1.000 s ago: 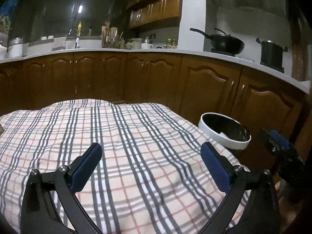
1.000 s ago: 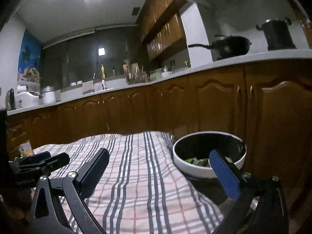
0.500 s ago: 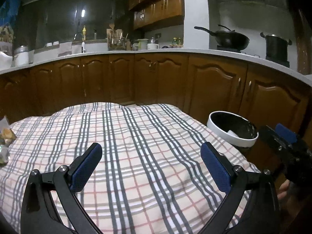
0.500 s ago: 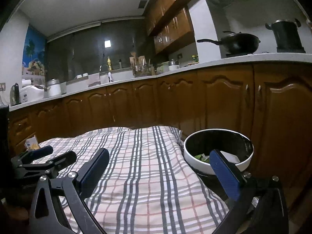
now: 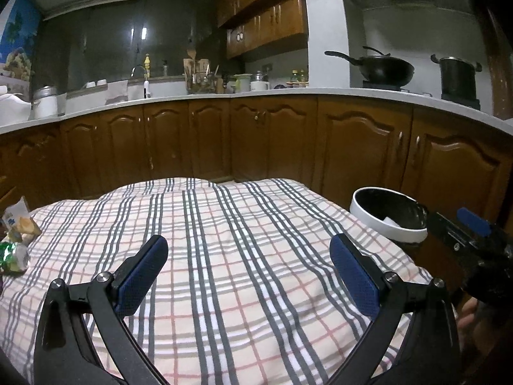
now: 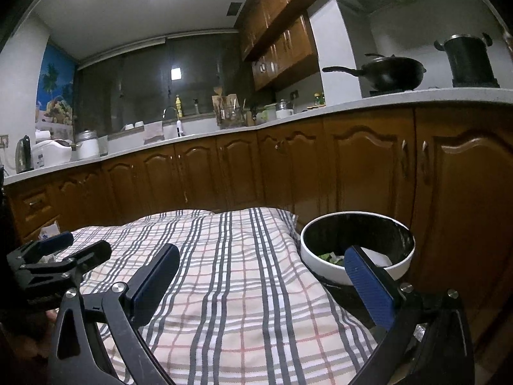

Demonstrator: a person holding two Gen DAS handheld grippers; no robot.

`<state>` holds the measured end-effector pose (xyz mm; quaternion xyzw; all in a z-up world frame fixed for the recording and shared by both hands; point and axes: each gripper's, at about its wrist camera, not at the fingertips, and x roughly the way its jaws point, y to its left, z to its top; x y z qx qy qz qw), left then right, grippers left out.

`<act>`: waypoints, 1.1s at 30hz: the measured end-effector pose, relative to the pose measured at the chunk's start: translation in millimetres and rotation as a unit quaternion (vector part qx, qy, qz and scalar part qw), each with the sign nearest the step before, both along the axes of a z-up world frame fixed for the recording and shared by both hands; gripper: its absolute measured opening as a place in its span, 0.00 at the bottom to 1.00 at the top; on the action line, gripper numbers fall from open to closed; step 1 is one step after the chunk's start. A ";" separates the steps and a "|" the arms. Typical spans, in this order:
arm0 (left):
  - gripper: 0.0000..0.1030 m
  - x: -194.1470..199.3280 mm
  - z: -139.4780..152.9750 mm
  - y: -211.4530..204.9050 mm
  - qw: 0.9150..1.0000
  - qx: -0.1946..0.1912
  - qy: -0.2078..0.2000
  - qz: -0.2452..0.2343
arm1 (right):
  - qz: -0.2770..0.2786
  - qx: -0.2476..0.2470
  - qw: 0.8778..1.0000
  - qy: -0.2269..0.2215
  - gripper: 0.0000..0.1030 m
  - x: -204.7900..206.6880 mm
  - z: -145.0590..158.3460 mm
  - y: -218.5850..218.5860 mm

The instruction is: Collect trash

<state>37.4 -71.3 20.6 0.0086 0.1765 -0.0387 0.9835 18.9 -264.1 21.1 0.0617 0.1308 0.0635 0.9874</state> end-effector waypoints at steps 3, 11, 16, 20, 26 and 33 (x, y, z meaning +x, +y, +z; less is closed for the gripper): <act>1.00 -0.4 -2.1 0.5 1.000 0.002 0.002 0.003 | 0.001 0.002 1.000 0.004 1.00 -0.2 -3.3 0.0; 1.00 -1.4 -3.3 0.1 1.000 0.006 0.005 0.008 | 0.005 -0.002 1.000 0.006 1.00 -1.8 -4.7 2.2; 1.00 -3.6 -3.6 3.4 1.000 0.002 0.004 0.011 | 0.005 -0.002 1.000 0.006 1.00 -2.4 -4.7 2.6; 1.00 -4.2 -4.4 4.7 1.000 0.004 0.005 0.014 | 0.006 -0.001 1.000 0.006 1.00 -2.9 -4.4 2.6; 1.00 -4.5 -4.9 6.7 1.000 0.005 0.007 0.015 | 0.008 -0.002 1.000 0.007 1.00 -2.9 -4.9 3.2; 1.00 -4.9 -5.2 6.5 1.000 0.006 0.007 0.014 | 0.011 -0.002 1.000 0.009 1.00 -0.1 -4.5 1.3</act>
